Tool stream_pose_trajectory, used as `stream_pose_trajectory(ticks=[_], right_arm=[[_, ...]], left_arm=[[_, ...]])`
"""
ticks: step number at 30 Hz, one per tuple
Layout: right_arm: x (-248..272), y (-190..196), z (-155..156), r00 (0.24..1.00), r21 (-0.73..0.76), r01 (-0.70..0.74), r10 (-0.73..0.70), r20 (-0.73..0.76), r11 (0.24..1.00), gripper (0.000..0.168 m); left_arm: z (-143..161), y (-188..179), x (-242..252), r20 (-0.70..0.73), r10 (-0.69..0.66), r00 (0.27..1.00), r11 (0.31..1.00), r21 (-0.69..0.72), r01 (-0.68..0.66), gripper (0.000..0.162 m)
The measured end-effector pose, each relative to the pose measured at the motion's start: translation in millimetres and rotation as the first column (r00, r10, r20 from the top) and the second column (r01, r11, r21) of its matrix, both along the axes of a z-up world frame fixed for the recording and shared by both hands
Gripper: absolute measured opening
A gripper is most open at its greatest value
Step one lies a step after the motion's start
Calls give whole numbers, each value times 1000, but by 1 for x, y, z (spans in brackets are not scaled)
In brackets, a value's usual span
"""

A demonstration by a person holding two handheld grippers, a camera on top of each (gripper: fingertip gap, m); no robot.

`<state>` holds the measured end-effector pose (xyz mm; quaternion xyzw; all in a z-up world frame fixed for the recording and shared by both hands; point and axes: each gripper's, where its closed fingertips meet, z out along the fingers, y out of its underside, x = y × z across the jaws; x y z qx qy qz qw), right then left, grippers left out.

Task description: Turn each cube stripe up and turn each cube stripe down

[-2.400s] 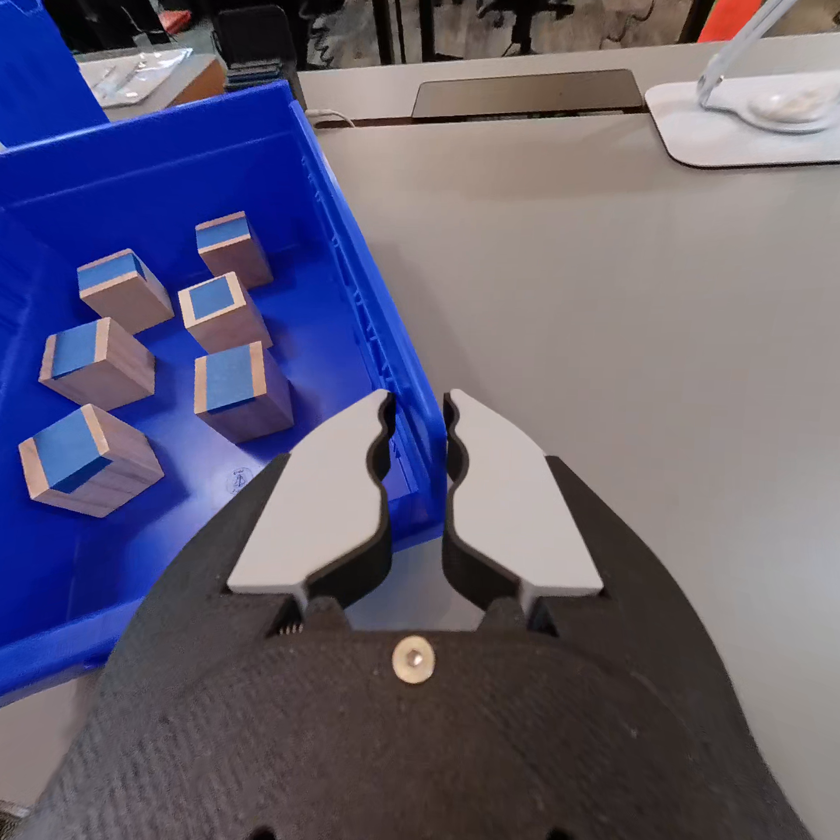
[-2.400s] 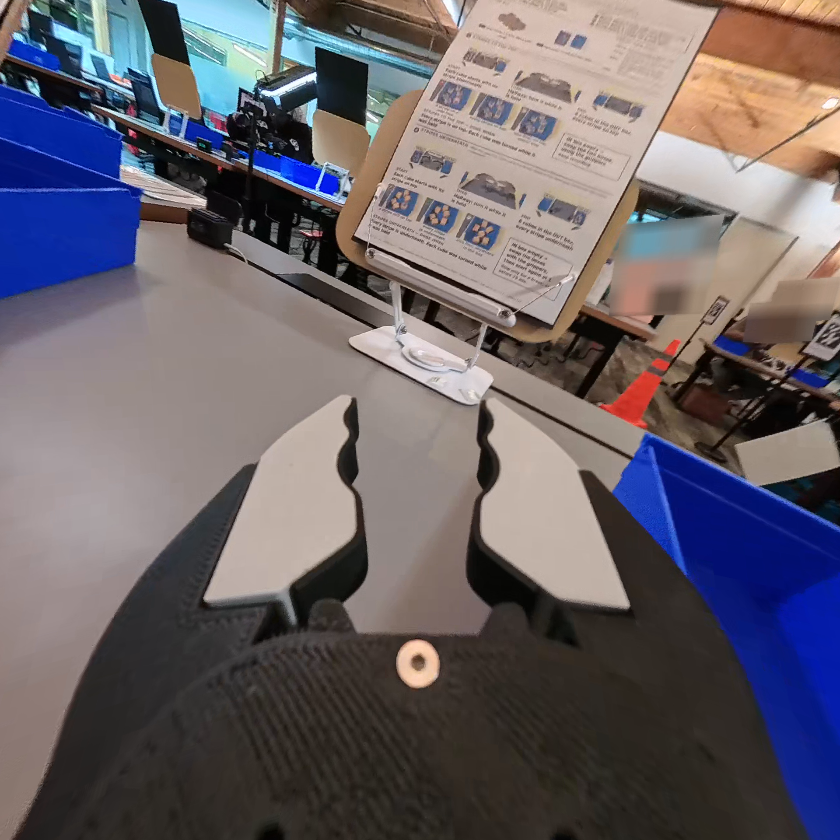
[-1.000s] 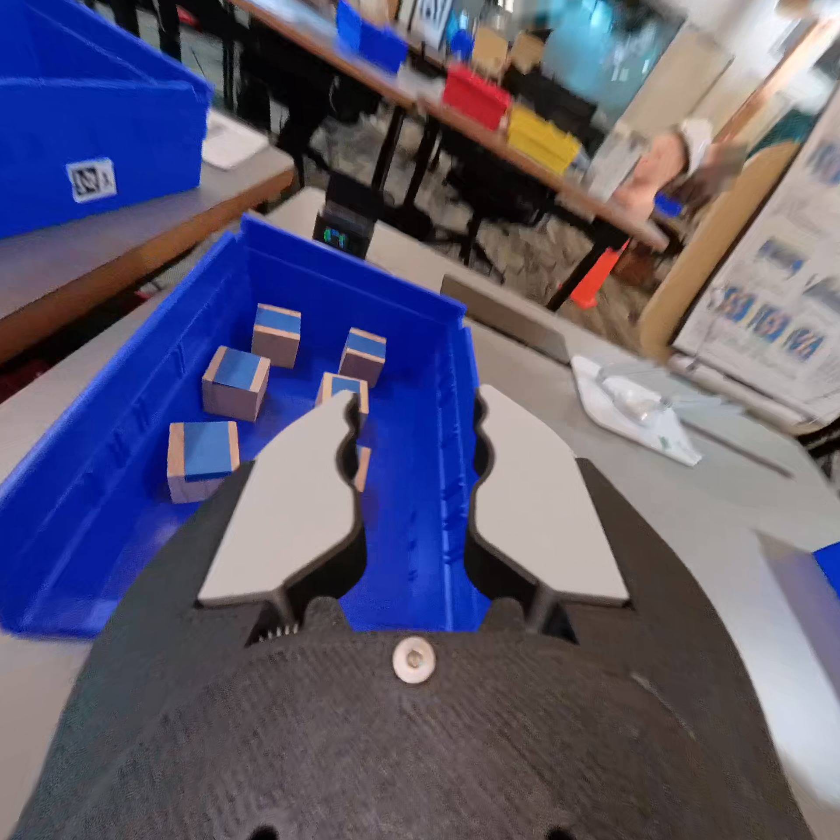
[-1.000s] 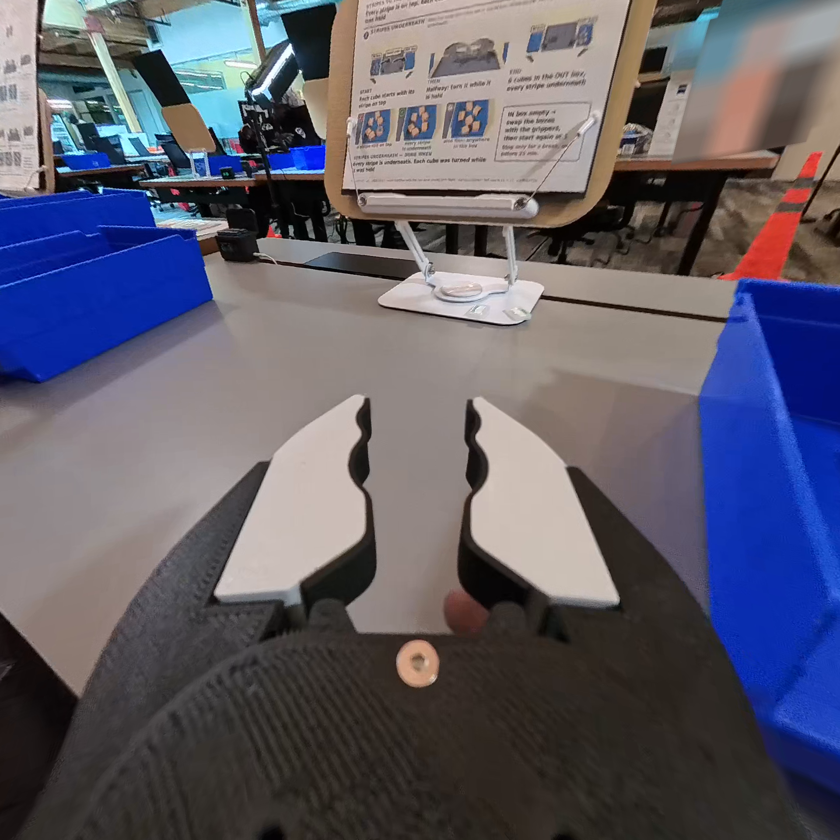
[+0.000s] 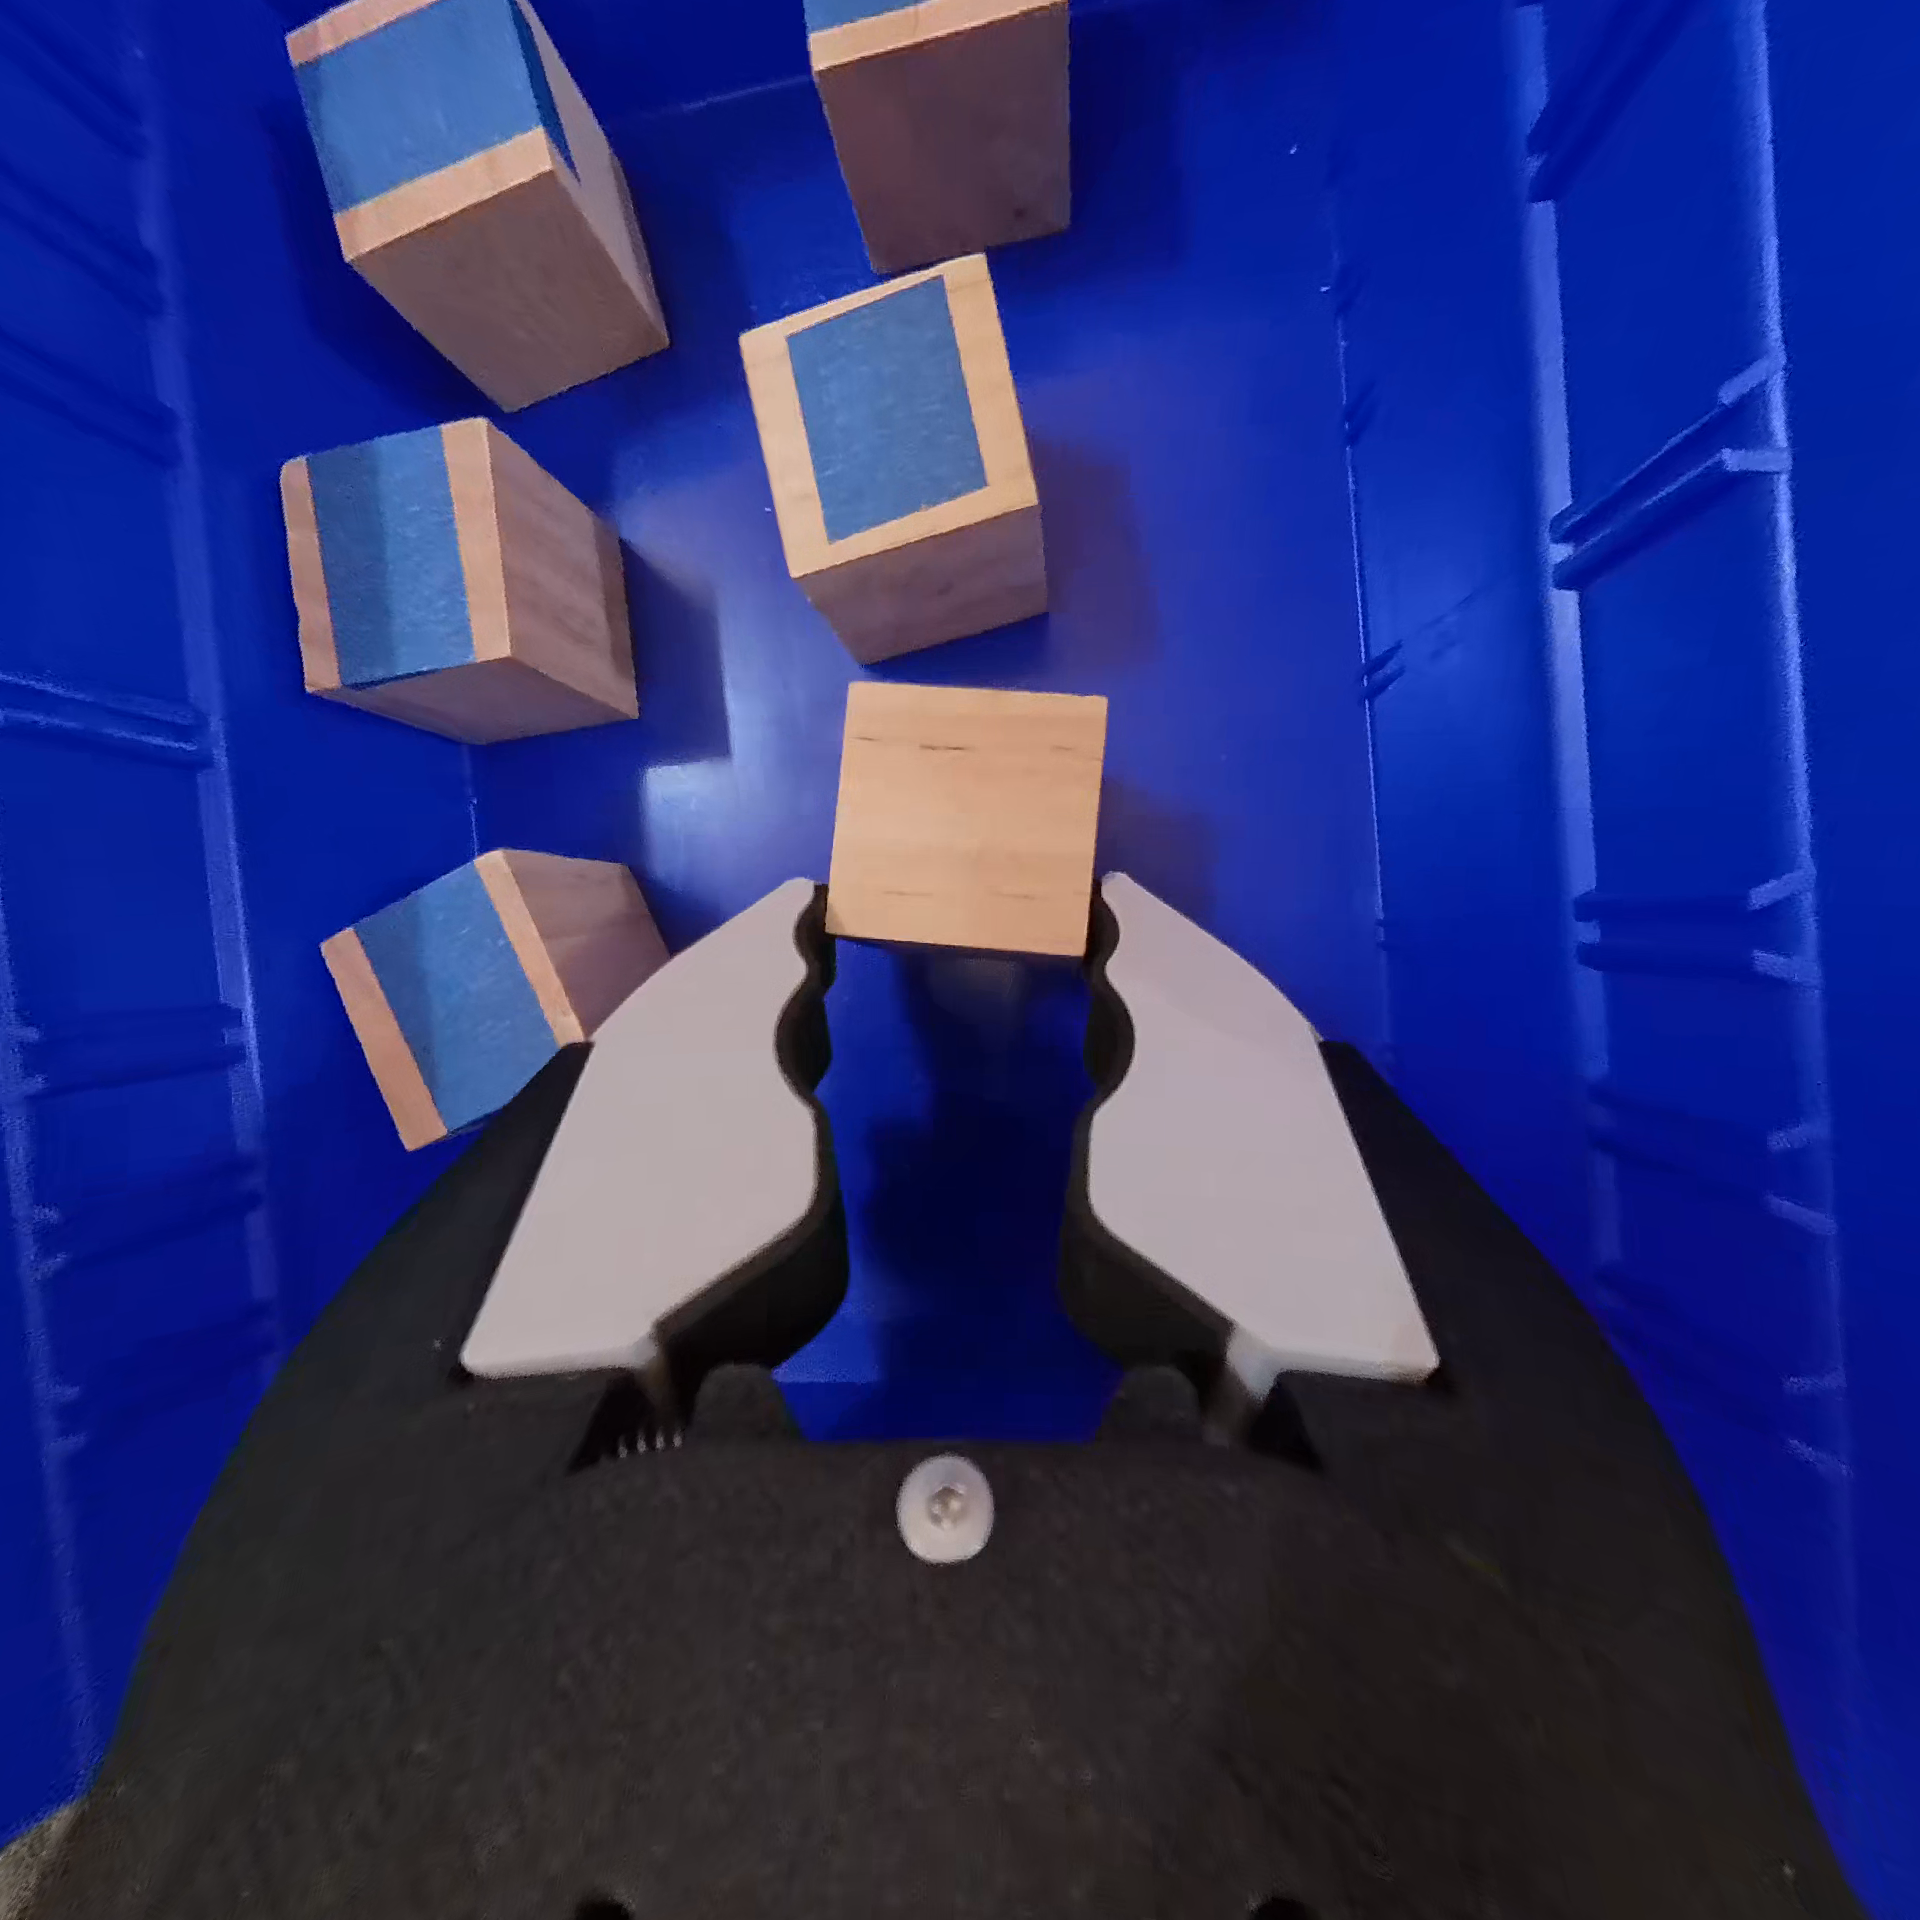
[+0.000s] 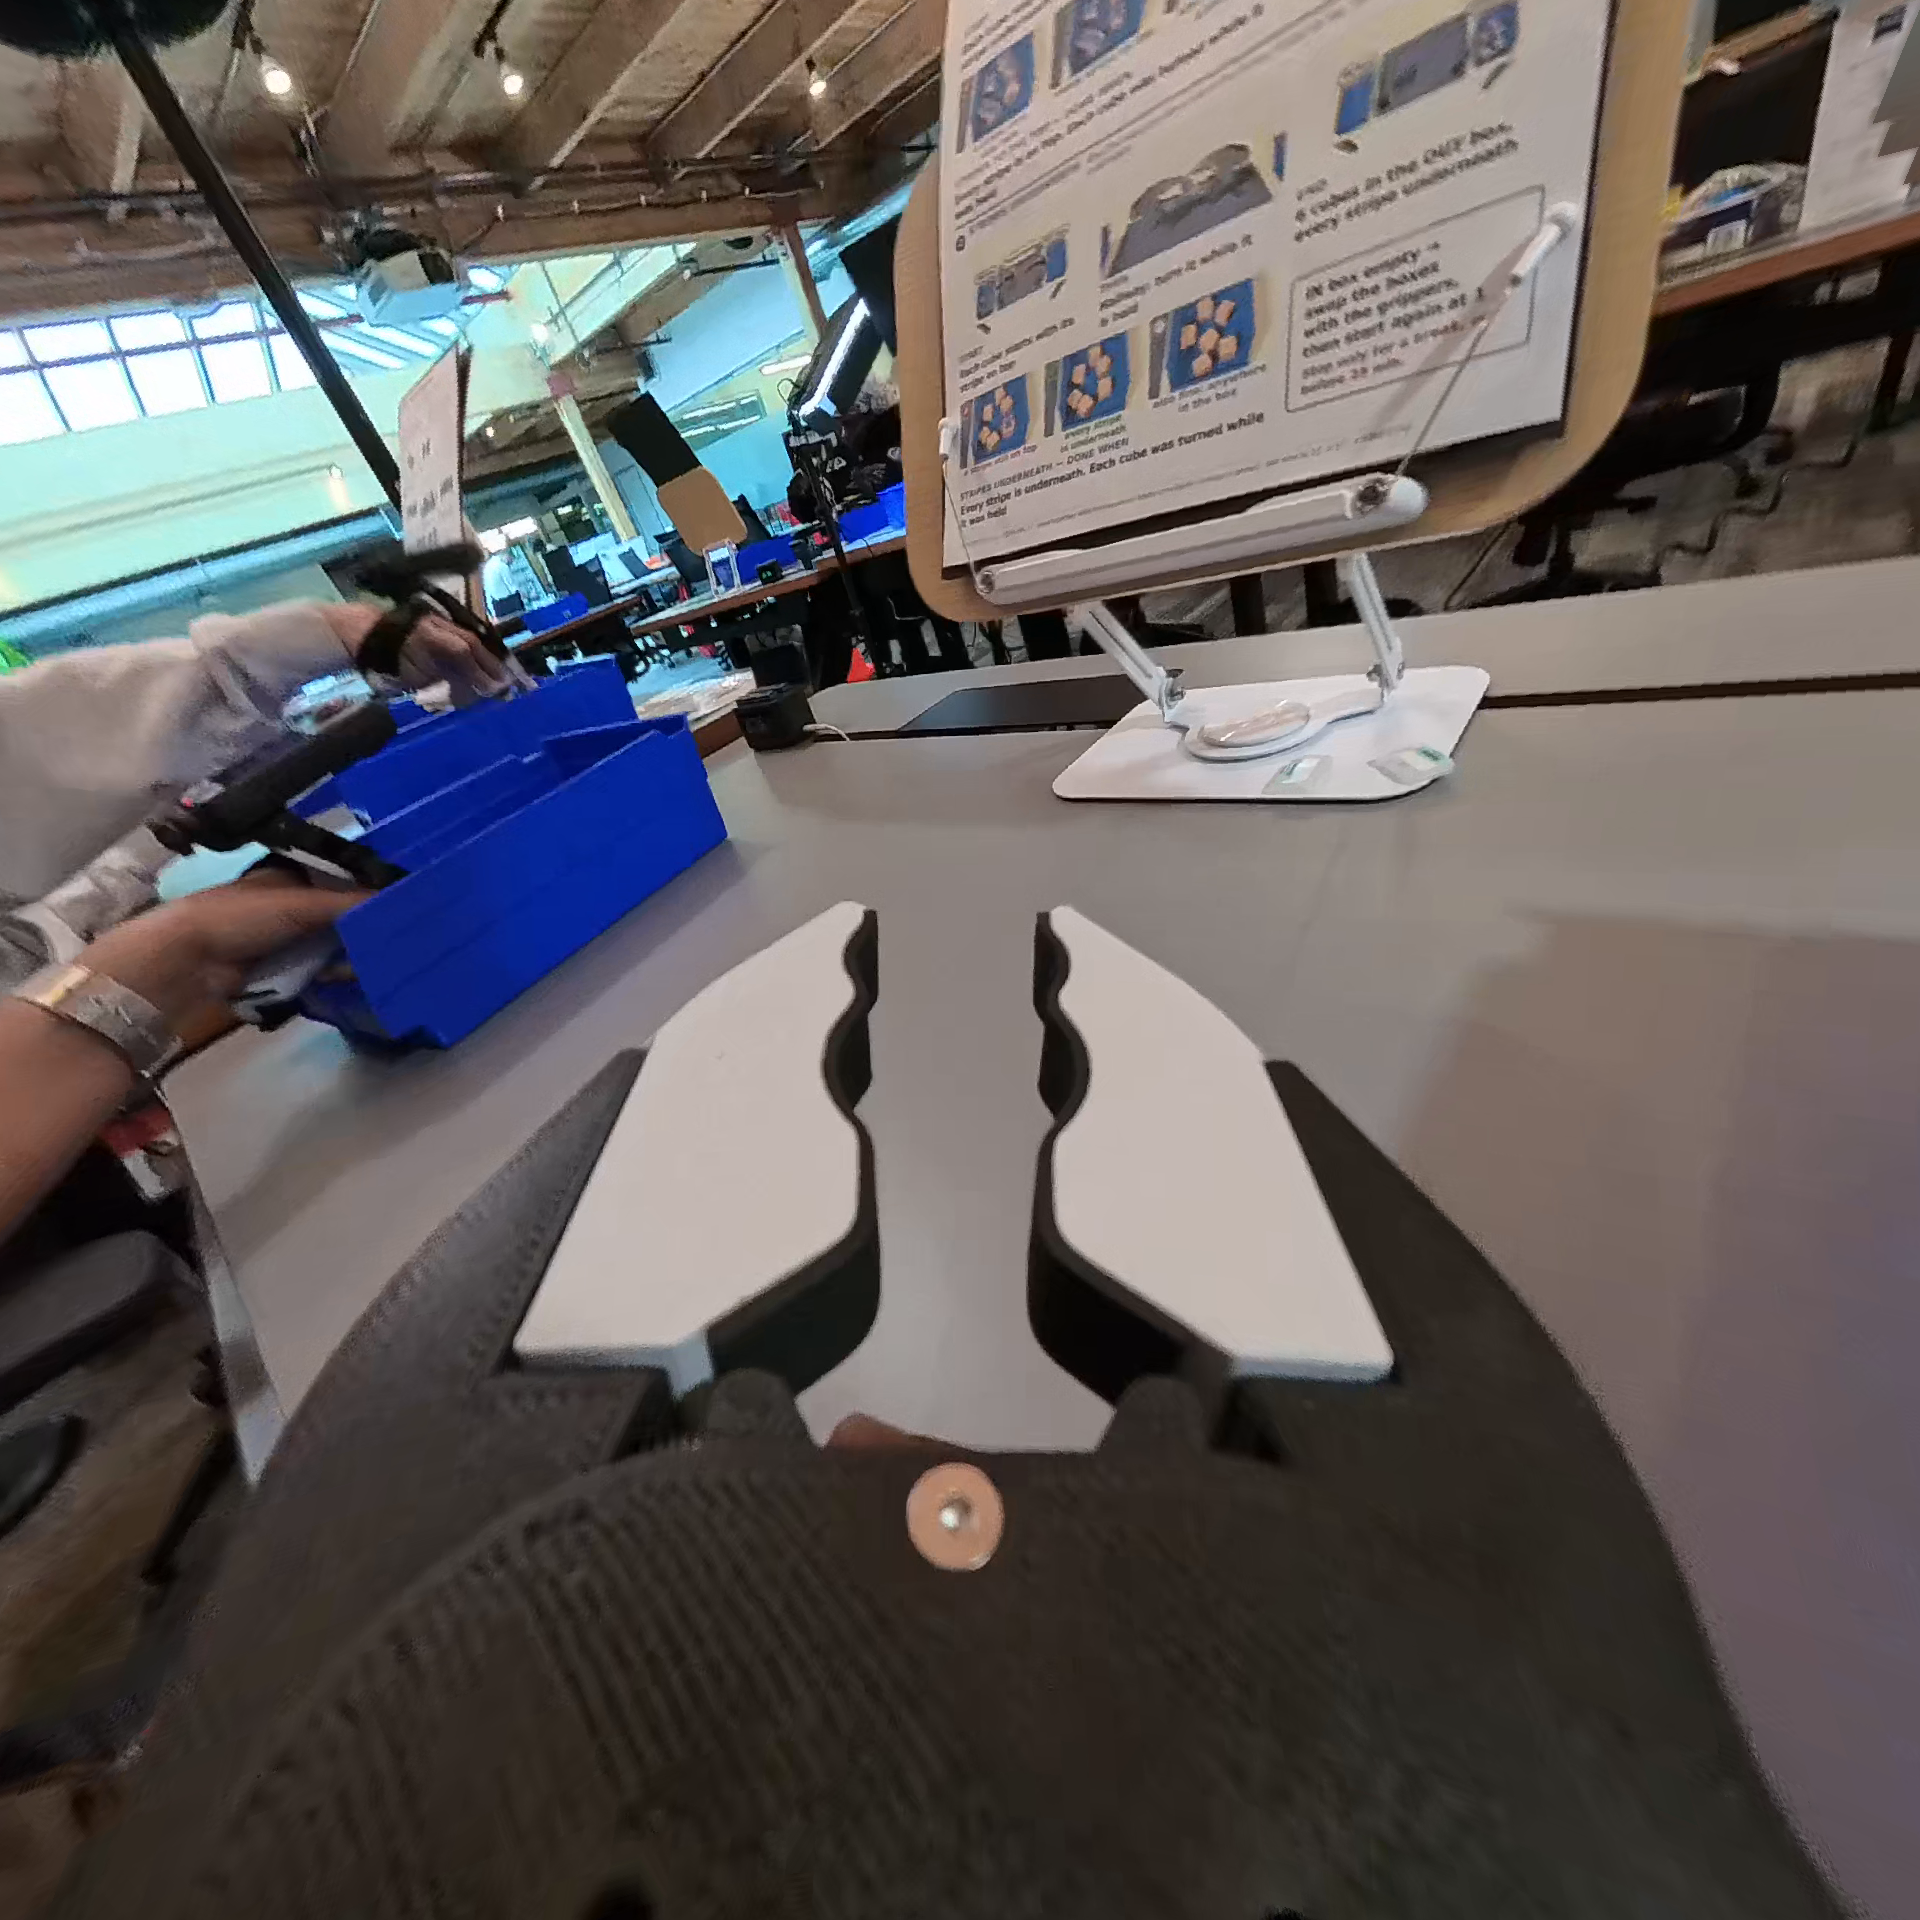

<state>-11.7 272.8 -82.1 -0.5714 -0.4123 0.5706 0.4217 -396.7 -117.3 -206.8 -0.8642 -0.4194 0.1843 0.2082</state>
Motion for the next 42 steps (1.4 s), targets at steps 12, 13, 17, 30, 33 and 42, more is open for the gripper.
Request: stream_pose_trajectory(ticks=[12, 13, 17, 30, 33, 42], right_arm=[[-5, -4, -12, 996, -114, -80, 84, 28, 990, 37], [-6, -8, -13, 995, -77, -86, 90, 41, 993, 38], [-10, -24, -17, 991, 98, -103, 94, 95, 990, 40], [-5, -40, -2, 986, 43, -168, 168, 20, 985, 55], [-1, -38, 6, 977, -47, -212, 210, -39, 976, 63], [2, -36, -2, 960, -160, -279, 279, -27, 947, 70]], left_arm=[[119, 31, 0, -222, -14, 975, 891, 439, 112, 47], [137, 43, 7, -234, -36, 972, 833, 530, 158, 46], [203, 91, 52, -279, -177, 944, 508, 796, 330, 45], [193, 257, 251, -891, -445, 91, 384, -98, 918, 45], [161, 287, 302, -837, -514, -187, 353, -404, 844, 45], [114, 309, 343, -799, -569, -197, 213, -374, 903, 46]])
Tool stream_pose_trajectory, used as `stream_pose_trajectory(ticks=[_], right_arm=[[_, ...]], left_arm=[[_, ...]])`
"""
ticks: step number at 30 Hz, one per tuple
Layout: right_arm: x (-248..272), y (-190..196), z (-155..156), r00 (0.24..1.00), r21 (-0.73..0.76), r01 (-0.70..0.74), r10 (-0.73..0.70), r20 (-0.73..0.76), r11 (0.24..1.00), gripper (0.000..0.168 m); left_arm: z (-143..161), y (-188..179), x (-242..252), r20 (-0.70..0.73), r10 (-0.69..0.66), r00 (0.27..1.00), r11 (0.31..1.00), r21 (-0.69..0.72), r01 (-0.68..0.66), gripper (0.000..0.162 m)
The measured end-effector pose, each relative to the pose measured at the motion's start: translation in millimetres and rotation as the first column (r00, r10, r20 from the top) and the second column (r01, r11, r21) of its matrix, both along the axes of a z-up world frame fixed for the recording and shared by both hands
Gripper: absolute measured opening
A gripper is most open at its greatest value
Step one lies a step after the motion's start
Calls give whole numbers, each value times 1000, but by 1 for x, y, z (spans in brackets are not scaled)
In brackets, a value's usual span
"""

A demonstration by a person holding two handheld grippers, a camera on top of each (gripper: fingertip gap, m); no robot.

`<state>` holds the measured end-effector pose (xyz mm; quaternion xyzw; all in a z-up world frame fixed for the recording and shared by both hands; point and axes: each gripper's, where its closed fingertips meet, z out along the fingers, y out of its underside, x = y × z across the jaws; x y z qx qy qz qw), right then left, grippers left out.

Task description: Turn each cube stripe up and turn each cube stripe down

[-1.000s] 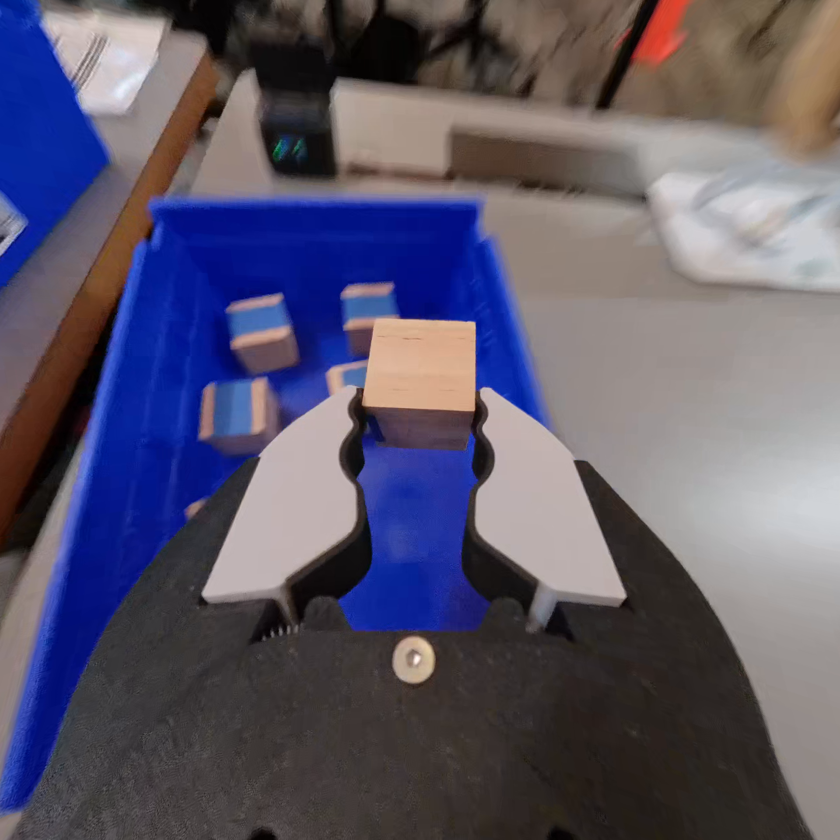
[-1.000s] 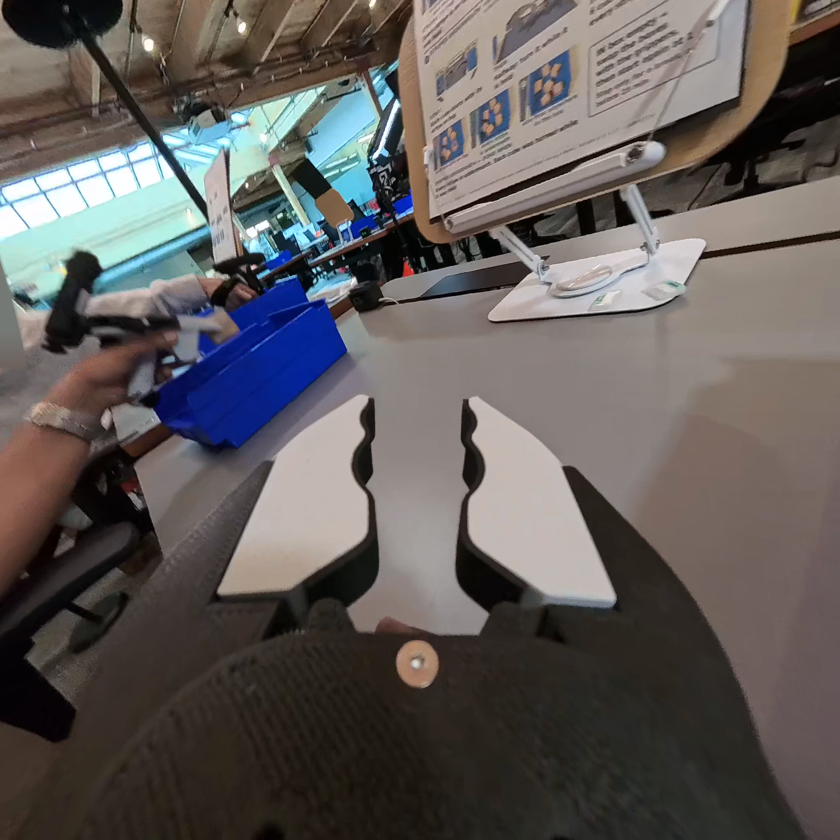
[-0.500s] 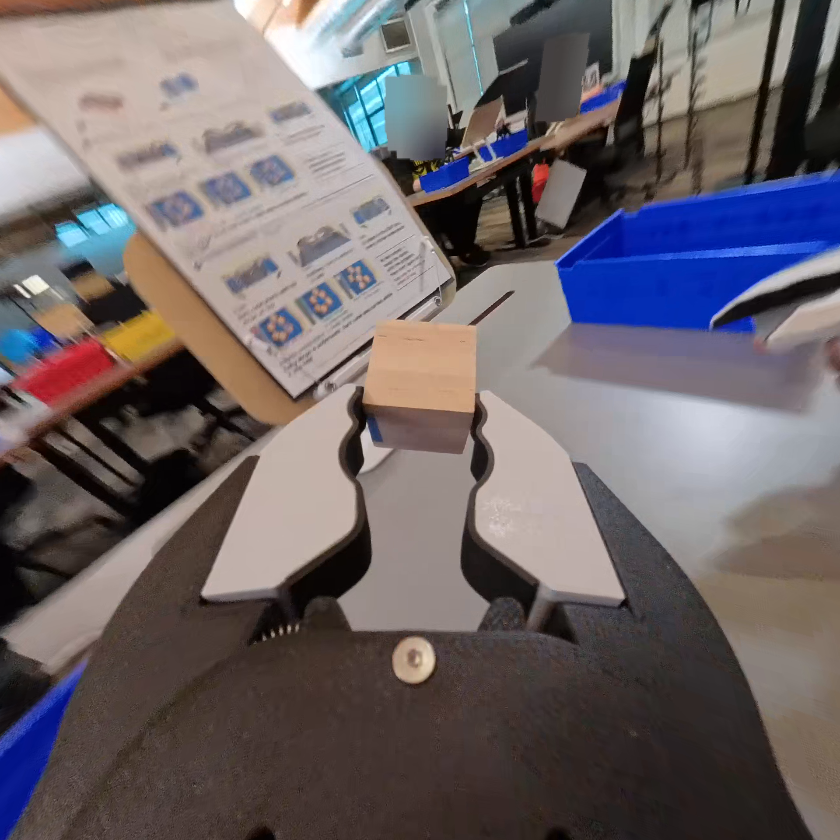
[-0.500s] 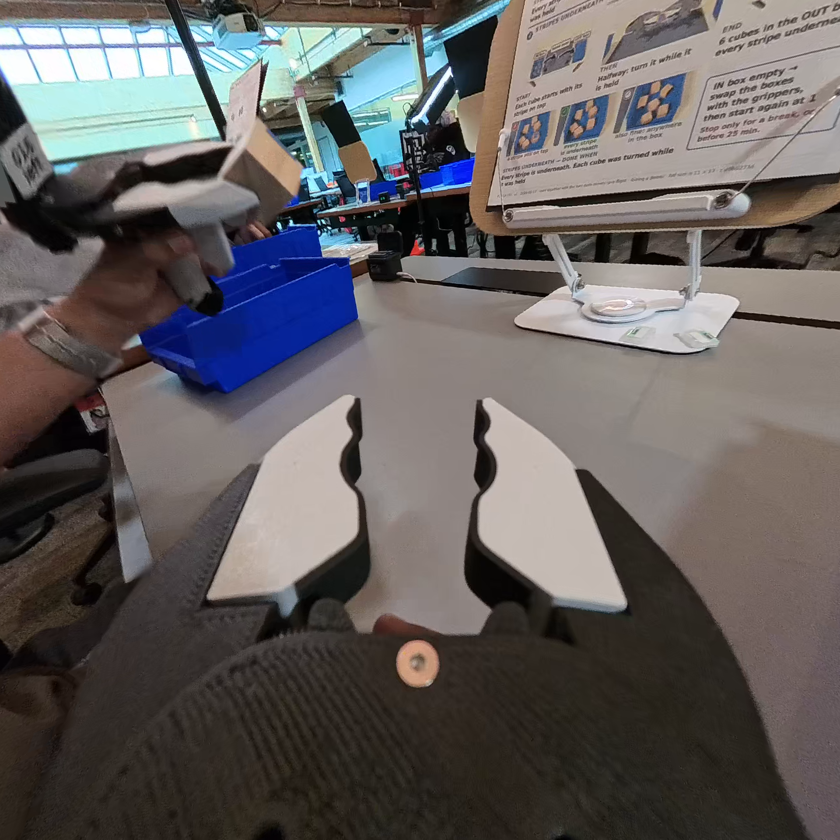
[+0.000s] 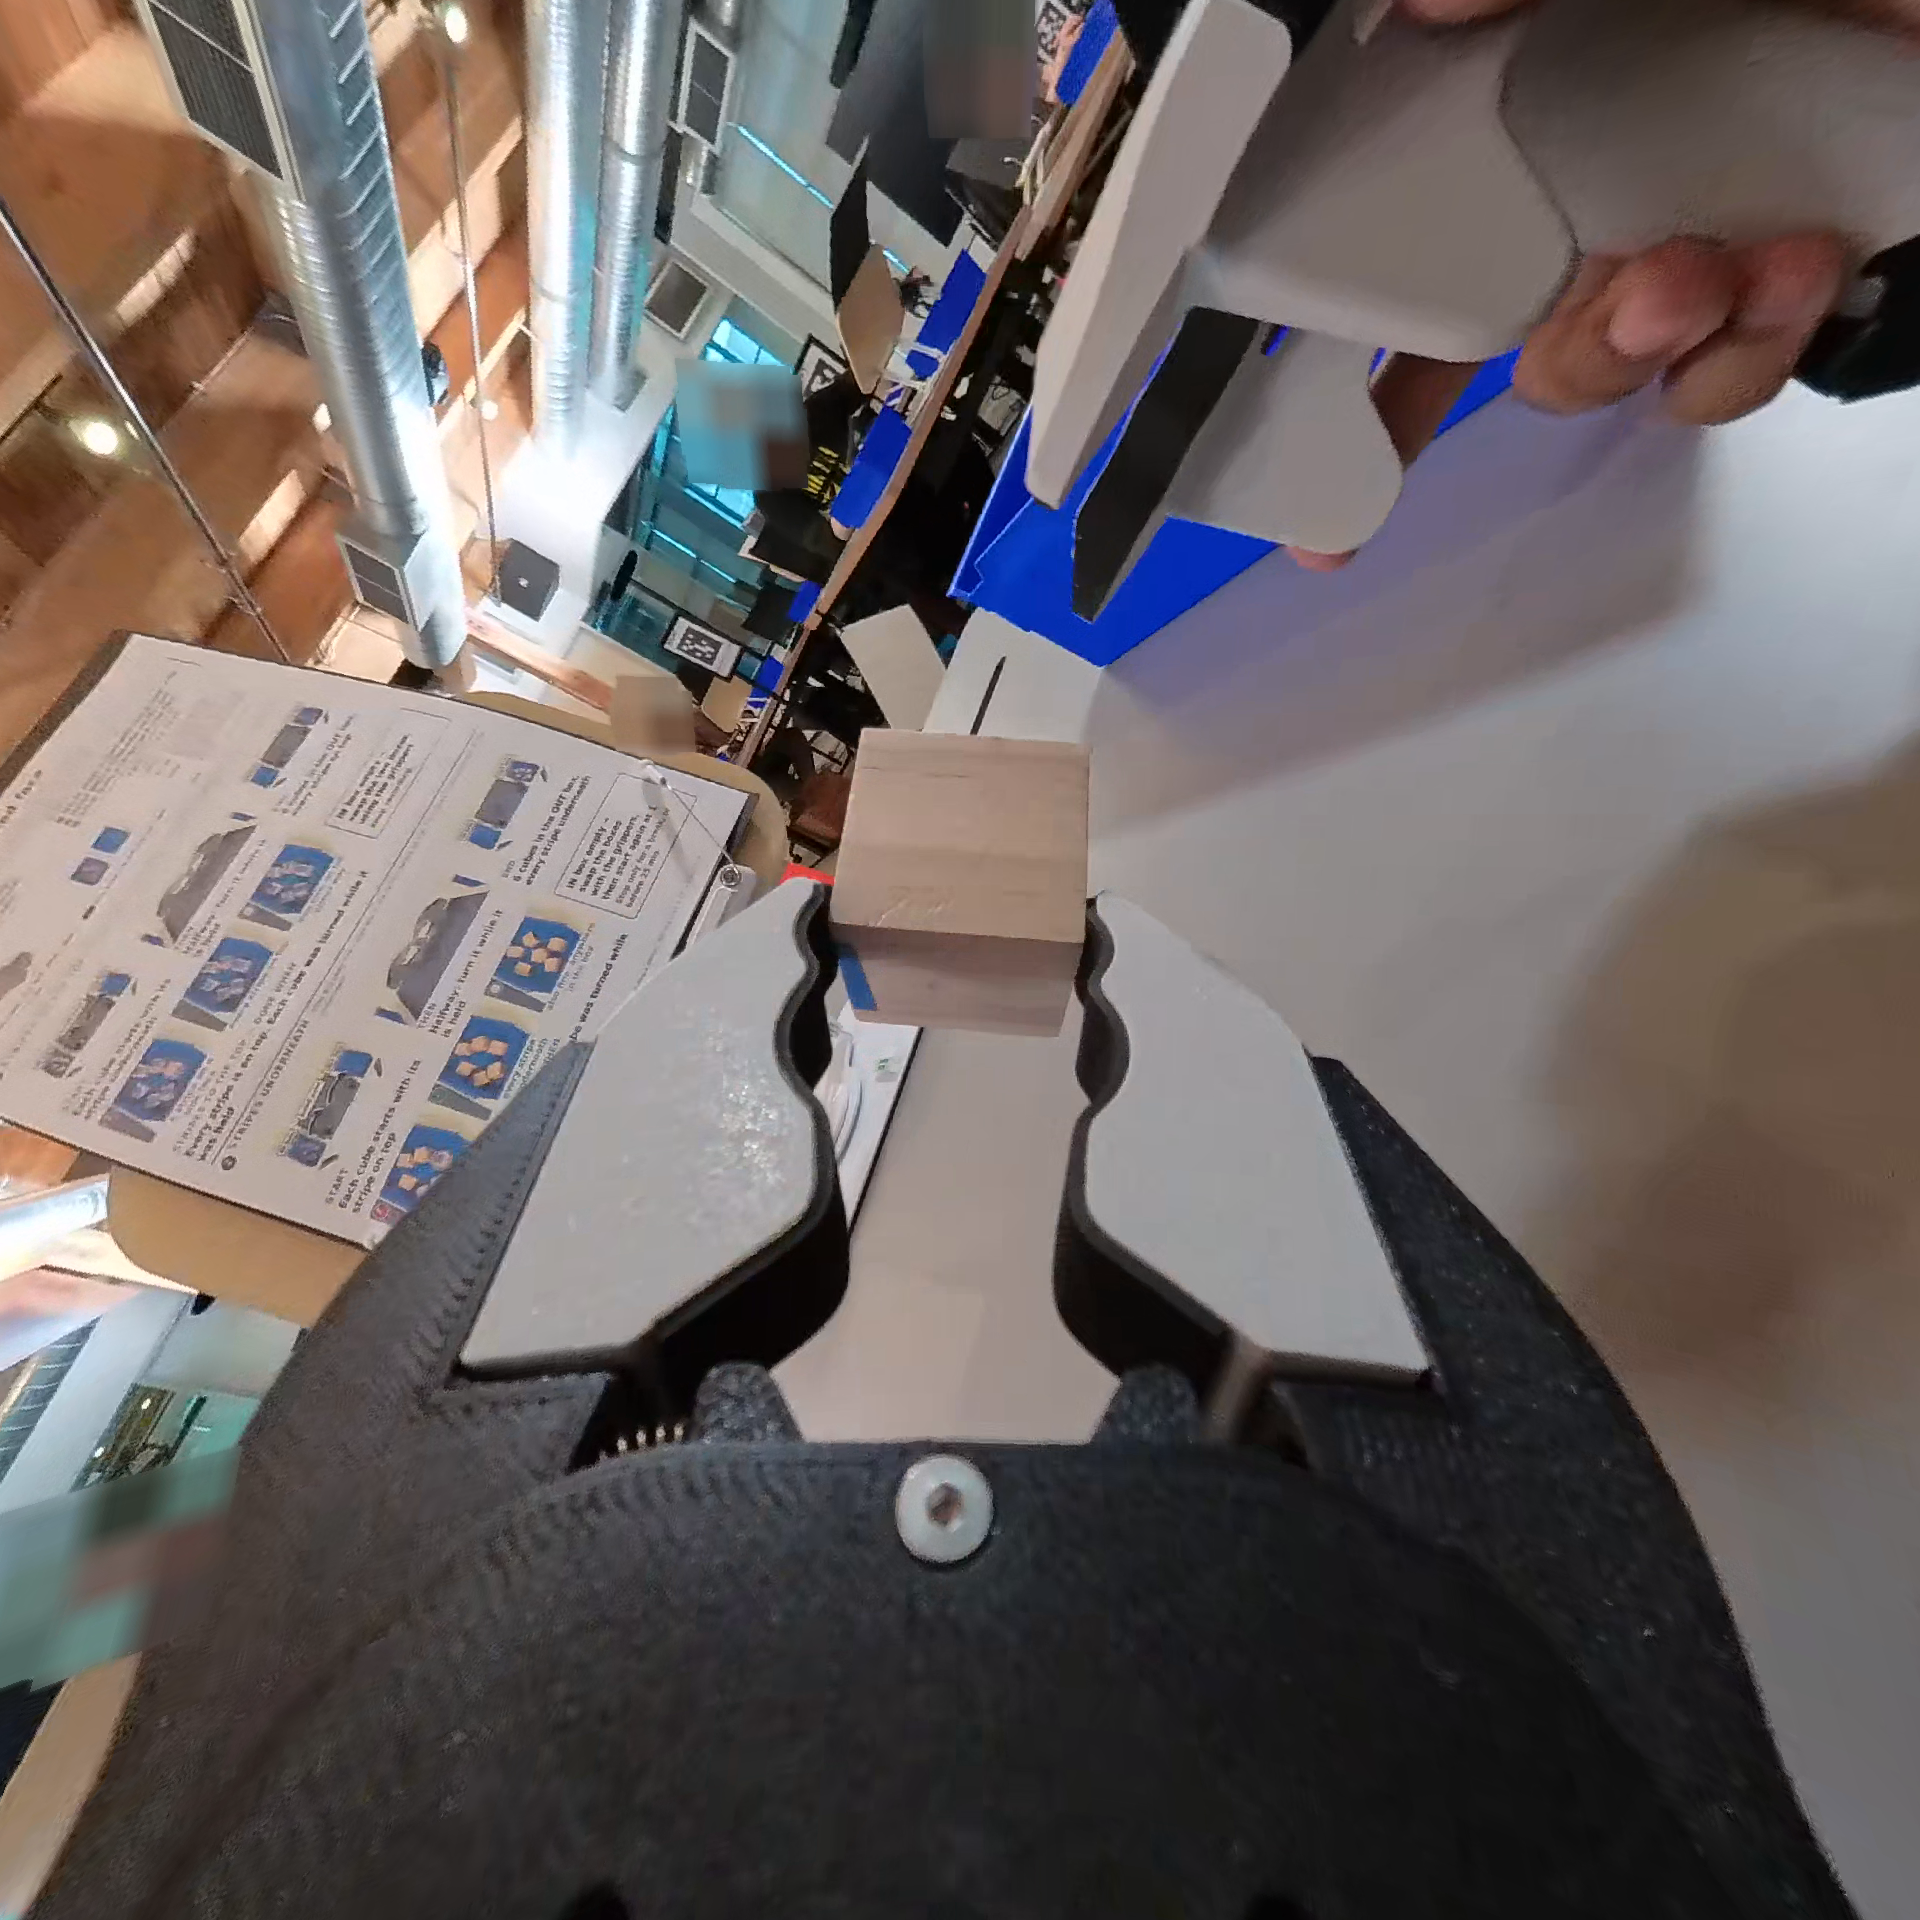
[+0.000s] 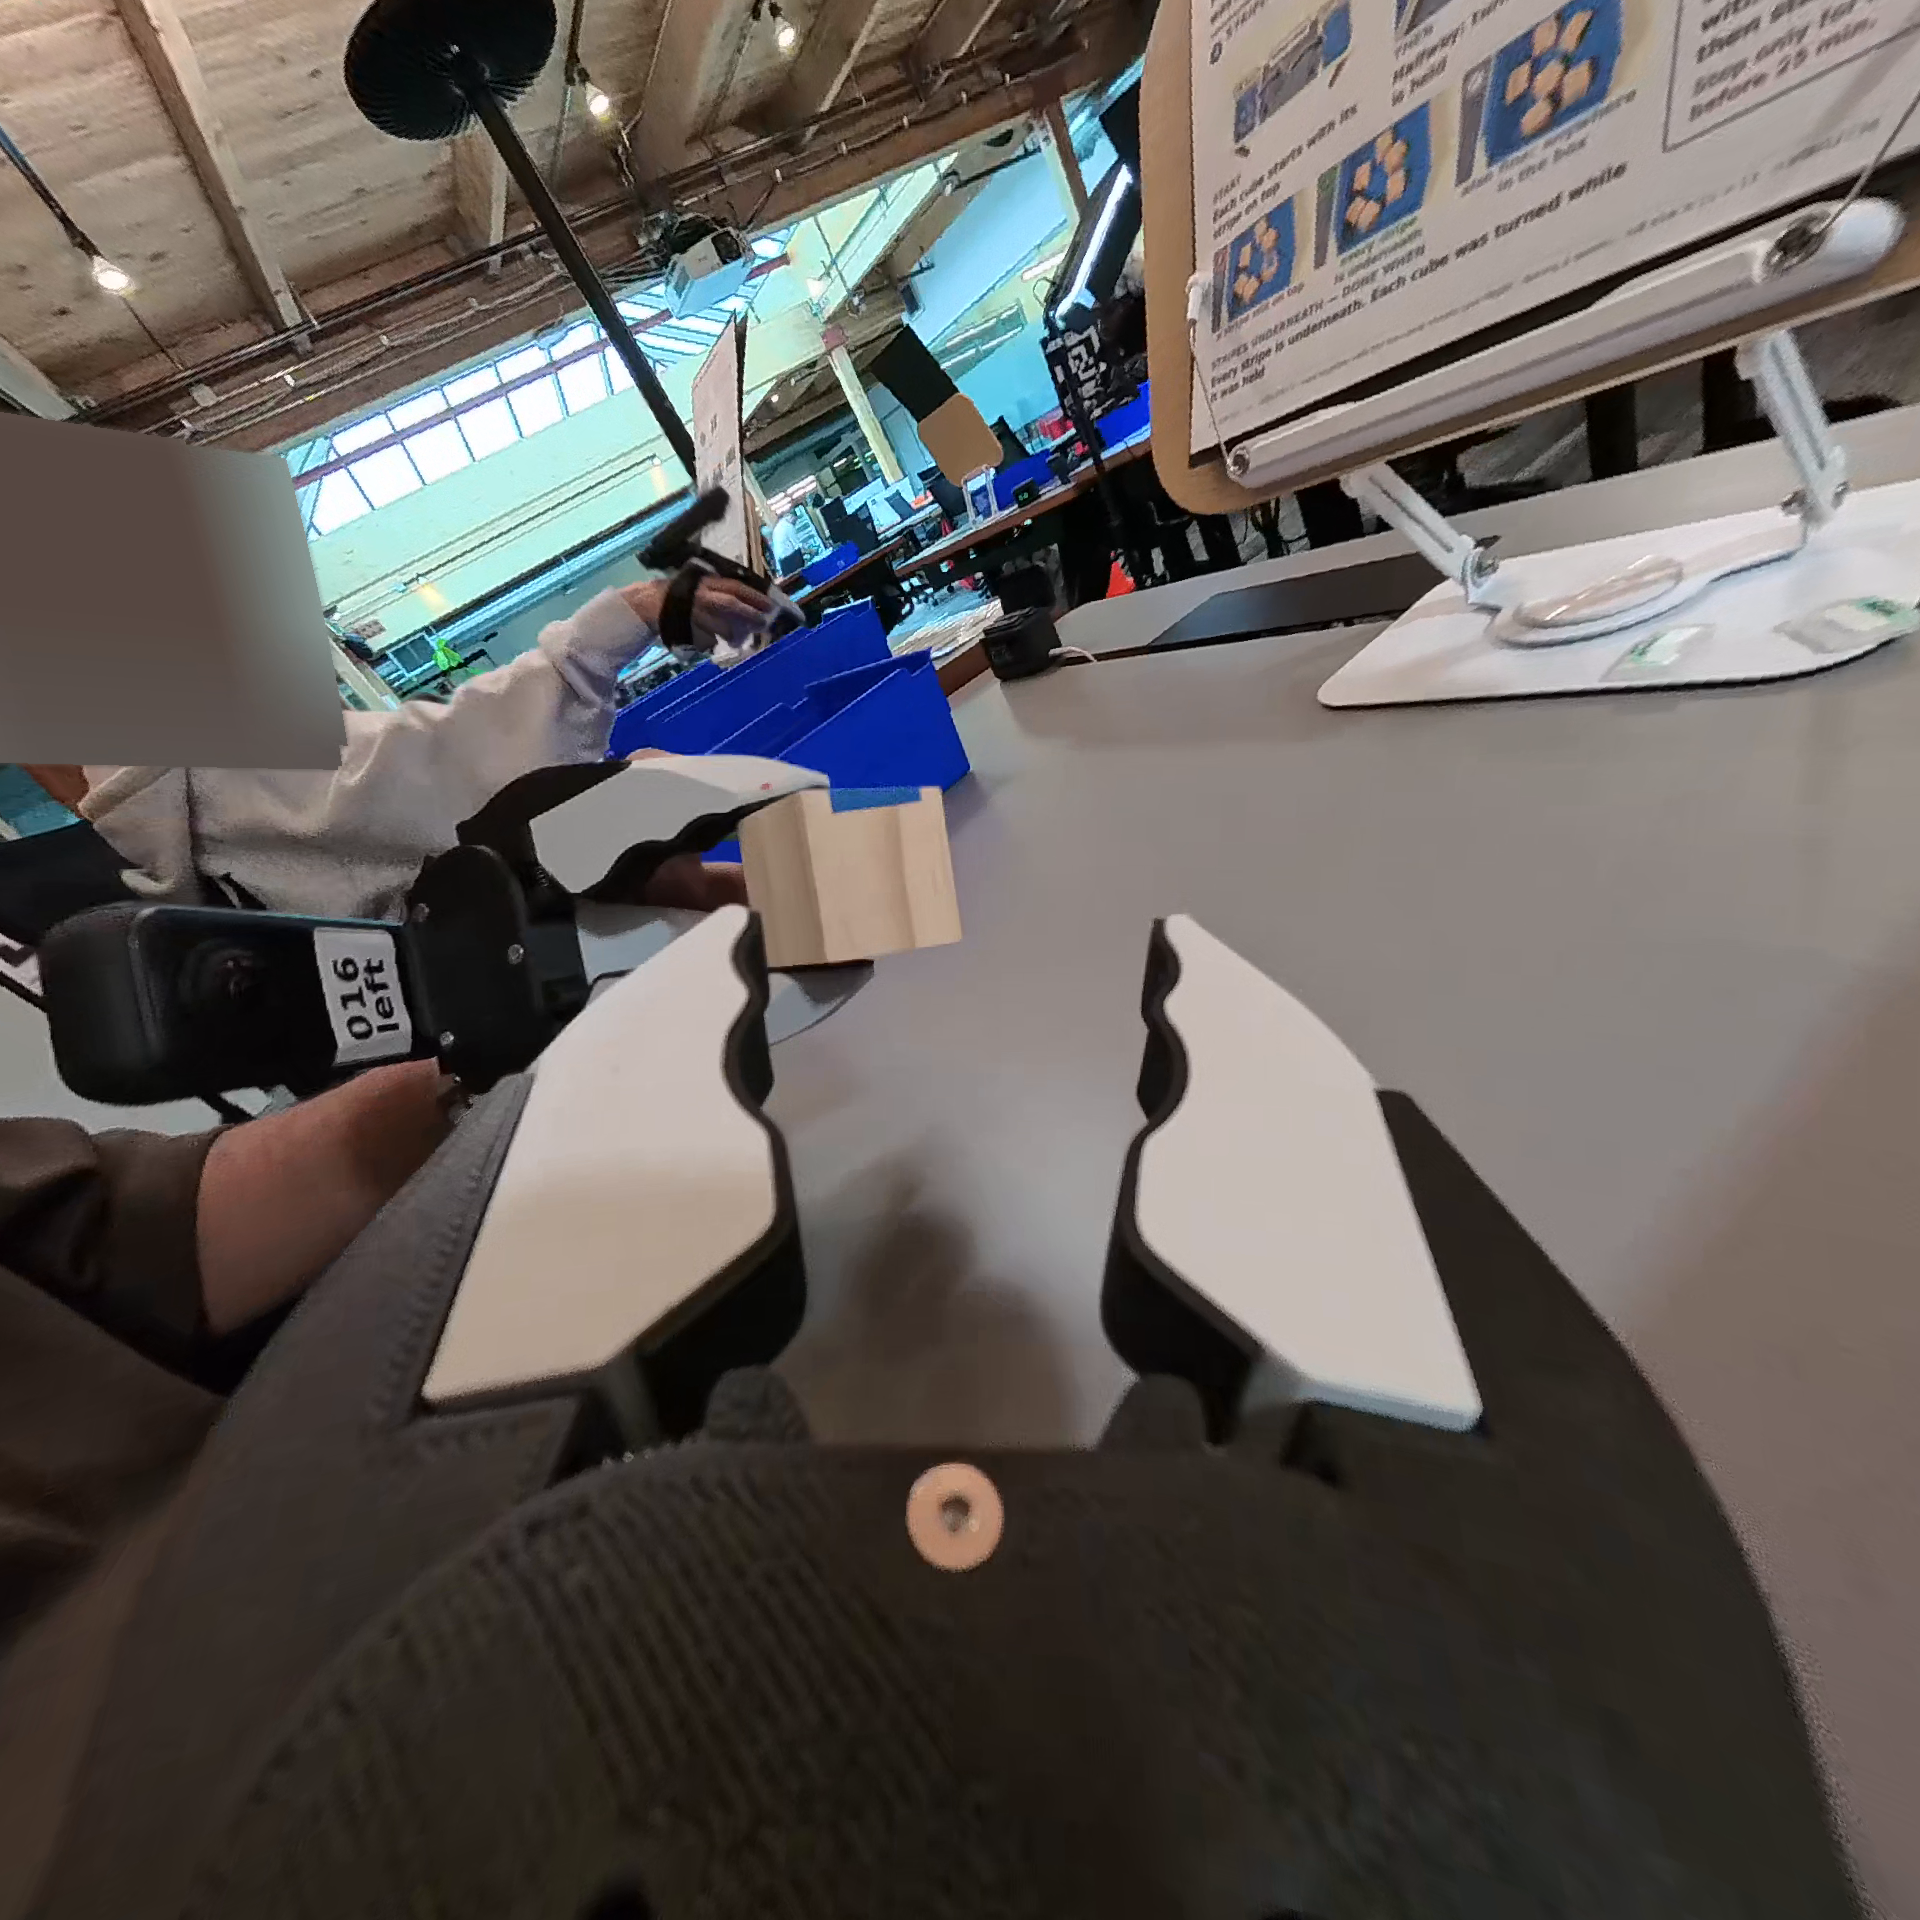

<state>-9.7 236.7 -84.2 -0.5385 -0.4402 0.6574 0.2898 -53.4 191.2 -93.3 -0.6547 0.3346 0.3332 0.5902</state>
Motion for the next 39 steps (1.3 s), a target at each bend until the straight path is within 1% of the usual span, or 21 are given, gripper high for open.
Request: stream_pose_trajectory(ticks=[1, 5, 8, 10, 11, 13, 16, 18, 21, 22, 24, 29, 31, 39], right_arm=[[-1, -2, -2, 1000, -5, -10, 10, 9, 1000, 71], [-6, -16, -11, 997, 6, -50, 49, 51, 999, 71], [-11, -26, -17, 995, -10, -72, 72, 75, 997, 73], [-14, -30, -15, 995, -59, -76, 80, 66, 995, 74], [-15, -31, -13, 995, -99, -74, 80, 56, 992, 75], [-17, -28, -4, 998, -235, -57, 60, 8, 970, 78], [-15, -20, 6, 998, -458, -49, 24, -61, 888, 78], [-14, -16, 6, 997, -529, -50, 13, -74, 847, 77], [-16, -18, 5, 997, -509, -71, 39, -73, 858, 72], [-17, -20, 4, 997, -496, -75, 48, -66, 865, 71], [-19, -22, 1, 997, -484, -71, 53, -50, 872, 62], [-19, -22, 0, 997, -493, -77, 57, -55, 866, 52], [-18, -21, 2, 996, -490, -82, 59, -62, 868, 45], [-19, -22, 1, 996, -474, -82, 60, -61, 876, 45]], left_arm=[[-1, 0, -1, 20, -3, 1000, 1000, -4, 3, 46], [-4, 2, 0, 183, -27, 983, 999, -21, 32, 46], [2, 3, 4, 319, -50, 946, 999, 0, 53, 46], [6, 4, 8, 398, -67, 915, 998, 16, 66, 45], [7, 5, 11, 428, -76, 901, 997, 24, 73, 45], [9, 7, 13, 468, -64, 882, 998, 37, 52, 45], [13, 11, 14, 501, -43, 864, 998, 64, 13, 45], [15, 13, 18, 537, -46, 842, 997, 77, 6, 45], [13, 16, 22, 580, -33, 814, 997, 73, -12, 44], [12, 17, 23, 584, -30, 811, 997, 70, -14, 45], [13, 18, 27, 591, -36, 806, 997, 72, -8, 44], [7, 19, 29, 603, -28, 797, 998, 55, -6, 44], [5, 20, 30, 608, -23, 794, 999, 46, -6, 45], [4, 19, 30, 605, -20, 796, 999, 48, -12, 44]])
